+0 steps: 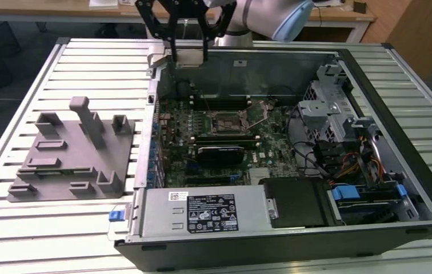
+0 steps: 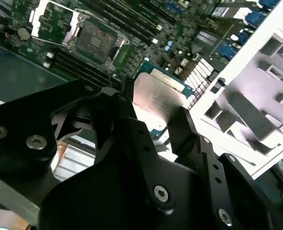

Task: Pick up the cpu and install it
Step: 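Pick up the cpu and move it towards the insertion slot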

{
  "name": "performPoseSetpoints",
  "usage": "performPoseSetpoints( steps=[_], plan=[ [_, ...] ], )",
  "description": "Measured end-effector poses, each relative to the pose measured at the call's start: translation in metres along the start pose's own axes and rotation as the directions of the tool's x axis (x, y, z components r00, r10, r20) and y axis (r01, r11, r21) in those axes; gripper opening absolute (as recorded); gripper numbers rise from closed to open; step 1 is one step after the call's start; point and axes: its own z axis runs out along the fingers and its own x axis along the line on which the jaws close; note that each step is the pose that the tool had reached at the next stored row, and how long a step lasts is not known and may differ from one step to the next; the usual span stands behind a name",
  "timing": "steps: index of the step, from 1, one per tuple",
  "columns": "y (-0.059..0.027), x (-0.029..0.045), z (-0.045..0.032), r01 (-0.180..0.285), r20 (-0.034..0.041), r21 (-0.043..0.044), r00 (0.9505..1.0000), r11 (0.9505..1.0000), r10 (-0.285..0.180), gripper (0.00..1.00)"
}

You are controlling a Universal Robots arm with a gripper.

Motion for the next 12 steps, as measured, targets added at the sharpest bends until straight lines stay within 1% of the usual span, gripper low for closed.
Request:
performPoseSetpoints(
  steps=[5,12],
  plan=[
    [0.0019,-0.0229,0.0017,0.000,0.0001,-0.0001,1.0000,1.0000,0.000,0.53],
    [0.0037,-0.0511,0.0036,0.000,0.0001,-0.0002,1.0000,1.0000,0.000,0.53]
  ],
)
